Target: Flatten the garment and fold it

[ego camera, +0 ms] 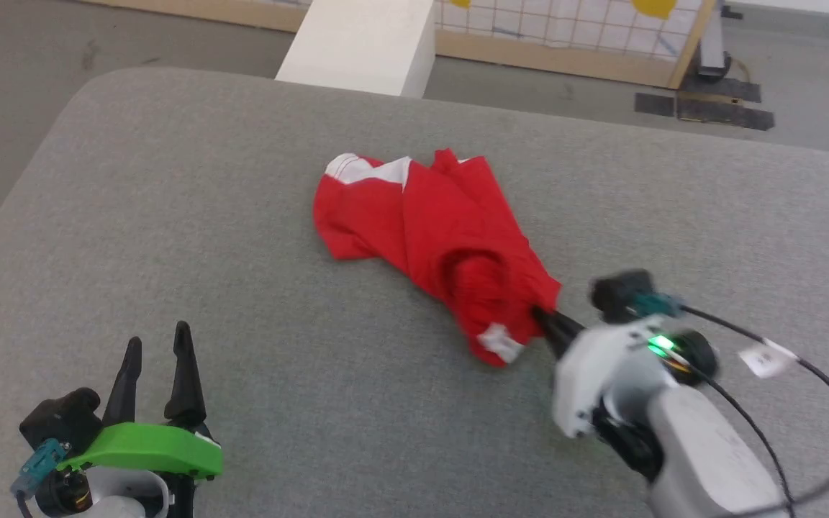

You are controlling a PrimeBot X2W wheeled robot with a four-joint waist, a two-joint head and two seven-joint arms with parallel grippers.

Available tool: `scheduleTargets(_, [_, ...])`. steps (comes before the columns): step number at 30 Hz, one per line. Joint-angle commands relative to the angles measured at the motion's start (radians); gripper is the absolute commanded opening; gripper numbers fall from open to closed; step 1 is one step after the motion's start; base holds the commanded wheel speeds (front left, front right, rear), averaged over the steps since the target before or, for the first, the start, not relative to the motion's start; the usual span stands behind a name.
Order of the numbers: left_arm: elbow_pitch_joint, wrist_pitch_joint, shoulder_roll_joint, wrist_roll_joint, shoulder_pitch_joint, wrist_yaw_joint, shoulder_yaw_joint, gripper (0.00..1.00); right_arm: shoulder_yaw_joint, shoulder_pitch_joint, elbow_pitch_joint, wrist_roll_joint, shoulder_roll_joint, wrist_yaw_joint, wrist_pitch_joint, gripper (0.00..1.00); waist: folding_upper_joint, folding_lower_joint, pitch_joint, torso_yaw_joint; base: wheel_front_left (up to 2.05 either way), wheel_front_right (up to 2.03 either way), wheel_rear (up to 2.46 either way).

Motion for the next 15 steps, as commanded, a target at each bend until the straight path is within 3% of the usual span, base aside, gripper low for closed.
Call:
scheduleTargets(1, [-0.001,-0.004,-0.004,0.011,0.002,-0.007,0.003,1.0,-0.074,0.059,-0.03,-0.048,-0.003,-0.002,0.016,0.0,0.009,0.0,-0.023,-0.031,0.0,0.0,0.0])
scheduleTargets(7, [0.002,-0.004,-0.009,0.016,0.004,-0.011,-0.008,1.0,-0.423,0.248,-0.222,-0.205,-0.003,-0.002,0.137,0.0,0.009,0.0,-0.028,-0.054,0.0,0.0,0.0])
scheduleTargets(8, [0.007,-0.003,-0.011,0.013,0.004,-0.013,-0.015,1.0,-0.551,0.3,-0.282,-0.234,-0.003,-0.002,0.192,0.0,0.009,0.0,-0.029,-0.059,0.0,0.0,0.0])
scheduleTargets(9, [0.011,-0.003,-0.011,0.012,0.004,-0.013,-0.017,1.0,-0.573,0.312,-0.29,-0.225,-0.003,-0.002,0.21,0.0,0.009,0.0,-0.029,-0.06,0.0,0.0,0.0])
scheduleTargets(10, [0.015,-0.003,-0.011,0.011,0.003,-0.014,-0.019,1.0,-0.57,0.32,-0.298,-0.215,-0.003,-0.002,0.217,0.22,0.009,0.0,-0.031,-0.06,0.0,0.0,0.0])
scheduleTargets(11, [0.02,-0.003,-0.011,0.009,0.003,-0.015,-0.021,1.0,-0.567,0.324,-0.309,-0.185,-0.003,-0.002,0.212,1.0,0.009,0.0,-0.032,-0.06,0.0,0.0,0.0])
scheduleTargets(15, [0.033,-0.003,-0.011,0.005,0.002,-0.016,-0.029,1.0,-0.59,0.347,-0.367,-0.111,-0.003,-0.002,0.128,1.0,0.009,0.0,-0.042,-0.053,0.0,0.0,0.0])
